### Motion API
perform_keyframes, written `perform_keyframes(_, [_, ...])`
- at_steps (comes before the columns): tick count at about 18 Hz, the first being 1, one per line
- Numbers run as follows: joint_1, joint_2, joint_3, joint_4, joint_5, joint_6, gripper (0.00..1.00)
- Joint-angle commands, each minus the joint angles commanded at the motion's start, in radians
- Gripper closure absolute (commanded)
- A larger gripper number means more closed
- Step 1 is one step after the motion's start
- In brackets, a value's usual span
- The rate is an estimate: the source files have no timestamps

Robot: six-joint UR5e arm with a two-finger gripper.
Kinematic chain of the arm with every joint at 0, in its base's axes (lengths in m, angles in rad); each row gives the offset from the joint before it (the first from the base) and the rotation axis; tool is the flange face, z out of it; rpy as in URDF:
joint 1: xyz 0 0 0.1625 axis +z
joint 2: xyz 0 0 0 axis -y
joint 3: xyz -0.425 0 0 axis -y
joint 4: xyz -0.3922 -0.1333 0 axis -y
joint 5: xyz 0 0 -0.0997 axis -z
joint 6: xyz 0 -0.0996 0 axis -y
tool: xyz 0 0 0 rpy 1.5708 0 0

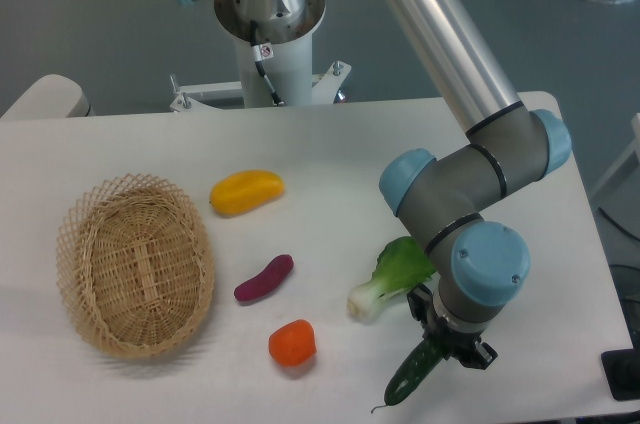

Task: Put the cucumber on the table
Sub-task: 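Lift the held green cucumber up from beside the bok choy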

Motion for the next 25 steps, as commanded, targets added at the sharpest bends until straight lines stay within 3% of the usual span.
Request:
perform_keyframes(11, [0.015,0.018,-0.024,-0.008,-0.021,0.002,0.83])
perform_keyframes(15, [0.061,0.115,-0.152,-0.008,-0.048,0.179,0.84])
perform_keyframes(20, [0.115,0.231,-0.313,-0.006,-0.041,0.303,0.84])
perform_keyframes(25, [0.211,0.345,-0.462,-0.003,-0.037,0.504,0.83])
